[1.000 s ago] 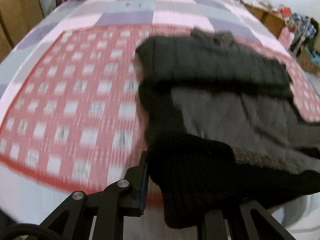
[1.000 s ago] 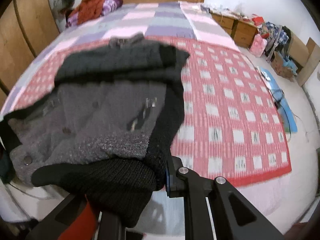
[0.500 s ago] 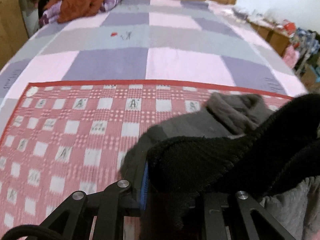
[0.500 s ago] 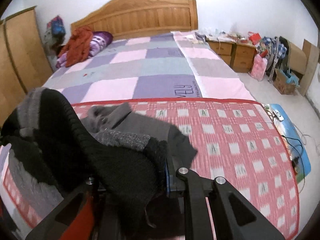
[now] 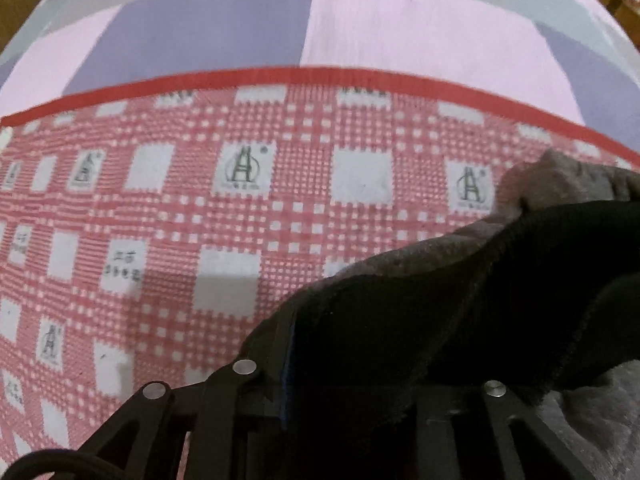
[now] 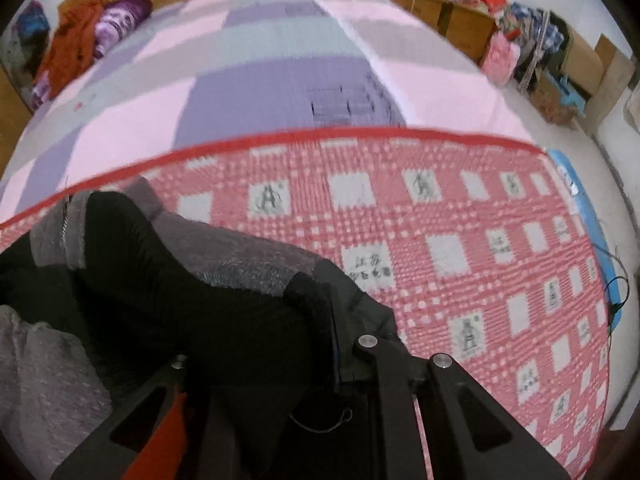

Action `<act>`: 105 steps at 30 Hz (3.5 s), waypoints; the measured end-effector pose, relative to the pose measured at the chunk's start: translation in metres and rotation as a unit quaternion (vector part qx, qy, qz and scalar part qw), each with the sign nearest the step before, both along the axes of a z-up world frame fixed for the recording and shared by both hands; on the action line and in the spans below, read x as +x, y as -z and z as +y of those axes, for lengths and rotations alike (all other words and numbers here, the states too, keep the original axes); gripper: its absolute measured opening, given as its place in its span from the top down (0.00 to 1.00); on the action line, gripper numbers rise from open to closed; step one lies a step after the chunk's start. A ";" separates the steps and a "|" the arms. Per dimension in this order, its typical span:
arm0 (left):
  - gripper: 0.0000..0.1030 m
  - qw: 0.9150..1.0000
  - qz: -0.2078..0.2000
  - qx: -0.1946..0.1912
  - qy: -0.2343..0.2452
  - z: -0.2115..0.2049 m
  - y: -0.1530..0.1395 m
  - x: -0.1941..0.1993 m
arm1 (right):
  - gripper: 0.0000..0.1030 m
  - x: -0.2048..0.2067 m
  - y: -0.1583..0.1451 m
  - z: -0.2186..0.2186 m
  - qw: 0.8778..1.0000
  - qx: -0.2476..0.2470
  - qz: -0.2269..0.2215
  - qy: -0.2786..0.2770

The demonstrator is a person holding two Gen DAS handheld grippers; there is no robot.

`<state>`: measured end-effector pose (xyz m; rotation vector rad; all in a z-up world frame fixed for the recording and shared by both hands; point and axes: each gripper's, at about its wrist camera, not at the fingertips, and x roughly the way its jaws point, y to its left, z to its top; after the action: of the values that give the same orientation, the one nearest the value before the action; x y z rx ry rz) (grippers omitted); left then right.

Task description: Fold large clothes

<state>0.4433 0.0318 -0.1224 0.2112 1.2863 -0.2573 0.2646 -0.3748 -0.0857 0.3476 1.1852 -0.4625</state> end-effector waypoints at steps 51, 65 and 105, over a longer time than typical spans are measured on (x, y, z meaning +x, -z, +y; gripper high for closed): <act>0.19 0.959 -0.065 -0.168 0.220 -0.076 -0.141 -0.121 | 0.24 0.025 -0.127 -0.018 0.989 0.050 -0.064 -0.124; 0.19 0.963 -0.062 -0.159 0.209 -0.083 -0.092 -0.187 | 0.24 -0.008 -0.087 0.144 0.919 -0.041 -0.087 -0.383; 0.17 0.971 -0.134 -0.146 0.134 -0.104 -0.050 -0.128 | 1.00 -0.046 -0.079 0.135 0.938 -0.020 -0.109 -0.330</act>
<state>0.3157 -0.0722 -0.0728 0.1604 0.9359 -0.6229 0.2184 -0.2394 -0.0068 -0.0474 1.0004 0.1371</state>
